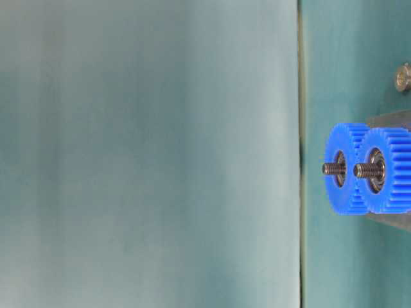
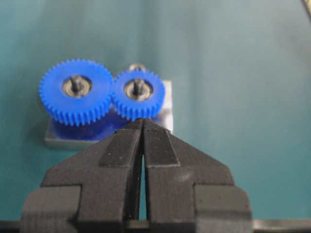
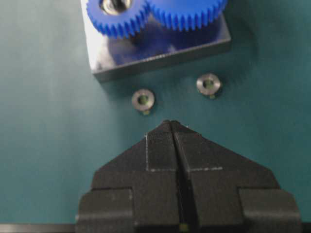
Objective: Insert the washer onto the shaft.
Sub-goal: 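Move the right gripper over the upper silver washer beside the plate, then lower the right gripper and pinch the upper washer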
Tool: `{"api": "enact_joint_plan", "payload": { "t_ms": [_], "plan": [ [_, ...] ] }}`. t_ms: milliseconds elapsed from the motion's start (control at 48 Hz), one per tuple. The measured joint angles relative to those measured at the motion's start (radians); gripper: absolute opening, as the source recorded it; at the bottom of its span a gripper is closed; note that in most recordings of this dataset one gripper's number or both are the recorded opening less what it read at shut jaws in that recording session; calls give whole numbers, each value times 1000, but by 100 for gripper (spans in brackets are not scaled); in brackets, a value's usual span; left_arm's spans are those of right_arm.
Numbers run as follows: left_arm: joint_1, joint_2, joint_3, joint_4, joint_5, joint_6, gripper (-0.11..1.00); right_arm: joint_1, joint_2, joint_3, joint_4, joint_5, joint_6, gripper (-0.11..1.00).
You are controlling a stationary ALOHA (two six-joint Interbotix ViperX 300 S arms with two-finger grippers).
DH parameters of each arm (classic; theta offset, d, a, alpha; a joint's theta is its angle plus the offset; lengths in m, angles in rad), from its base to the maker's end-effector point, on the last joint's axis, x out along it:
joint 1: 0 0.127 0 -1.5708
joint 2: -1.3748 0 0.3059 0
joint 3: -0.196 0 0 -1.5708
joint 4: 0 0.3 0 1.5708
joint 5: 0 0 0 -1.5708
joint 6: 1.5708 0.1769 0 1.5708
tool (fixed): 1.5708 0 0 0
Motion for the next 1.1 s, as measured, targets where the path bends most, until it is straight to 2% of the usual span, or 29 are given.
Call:
{"api": "enact_joint_plan", "payload": {
  "t_ms": [292,354,438,605,688,813,938,1105],
  "plan": [
    [-2,126,-41,0,2,0,0,-40,238,-121,-12,43,0,1],
    [-3,135,-48,0,3,0,0,-48,296,-155,-12,67,0,5],
    [-5,140,-49,0,2,0,0,-60,373,-201,-12,95,-2,19],
    [-9,144,-49,0,3,0,0,-98,509,-281,-20,98,-18,69],
    [-9,146,-49,-2,3,0,0,-104,568,-305,-29,92,-34,89],
    [-11,149,-49,0,2,0,0,-104,640,-331,-34,86,-44,83],
    [-11,152,-49,-2,3,-2,0,-106,686,-357,-38,86,-46,83],
    [-11,153,-49,-2,2,-2,0,-107,724,-397,-74,84,-46,83]
  ]
}}
